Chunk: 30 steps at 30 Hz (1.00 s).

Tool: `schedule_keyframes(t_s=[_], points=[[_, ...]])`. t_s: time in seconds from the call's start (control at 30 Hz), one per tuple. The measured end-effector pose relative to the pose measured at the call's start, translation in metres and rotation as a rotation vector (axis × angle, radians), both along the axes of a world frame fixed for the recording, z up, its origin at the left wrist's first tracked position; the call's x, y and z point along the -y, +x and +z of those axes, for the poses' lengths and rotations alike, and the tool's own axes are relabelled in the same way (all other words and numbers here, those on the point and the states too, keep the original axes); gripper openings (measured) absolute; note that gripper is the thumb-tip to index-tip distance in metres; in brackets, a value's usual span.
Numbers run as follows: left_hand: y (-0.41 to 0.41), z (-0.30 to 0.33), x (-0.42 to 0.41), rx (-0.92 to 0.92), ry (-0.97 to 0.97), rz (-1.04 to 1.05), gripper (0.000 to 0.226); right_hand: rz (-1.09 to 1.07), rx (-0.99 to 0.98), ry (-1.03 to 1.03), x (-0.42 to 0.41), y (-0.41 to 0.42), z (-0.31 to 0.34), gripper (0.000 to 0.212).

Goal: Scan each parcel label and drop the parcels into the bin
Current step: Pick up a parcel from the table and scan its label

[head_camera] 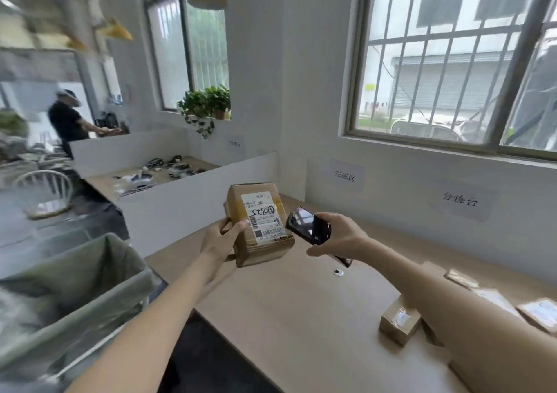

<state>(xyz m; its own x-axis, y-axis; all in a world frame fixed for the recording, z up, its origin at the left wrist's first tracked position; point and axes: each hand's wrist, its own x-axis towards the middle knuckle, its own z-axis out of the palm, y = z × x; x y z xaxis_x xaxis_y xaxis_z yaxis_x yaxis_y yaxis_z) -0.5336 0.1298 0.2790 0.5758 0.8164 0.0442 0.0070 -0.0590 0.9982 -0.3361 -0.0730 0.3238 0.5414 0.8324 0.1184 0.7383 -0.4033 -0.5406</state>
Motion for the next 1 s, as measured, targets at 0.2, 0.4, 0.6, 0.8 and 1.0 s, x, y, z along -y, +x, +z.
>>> schedule_keyframes(t_s=[0.2,0.4,0.6,0.8,1.0], points=[[-0.072,0.001,-0.098,0.008,-0.016,0.110,0.033,0.170,-0.072,0.032,-0.136,-0.055,-0.004,0.057],[-0.144,0.005,-0.187,0.039,-0.036,0.174,0.041,0.326,-0.158,0.060,-0.263,-0.123,-0.005,0.061],[-0.222,-0.003,-0.258,0.049,-0.057,0.241,0.074,0.433,-0.243,0.060,-0.370,-0.192,-0.009,0.068],[-0.285,-0.011,-0.314,0.034,-0.160,0.247,0.038,0.533,-0.278,0.036,-0.456,-0.248,-0.020,0.070],[-0.329,-0.033,-0.376,0.013,-0.162,0.385,0.048,0.609,-0.288,-0.015,-0.544,-0.288,-0.042,0.073]])
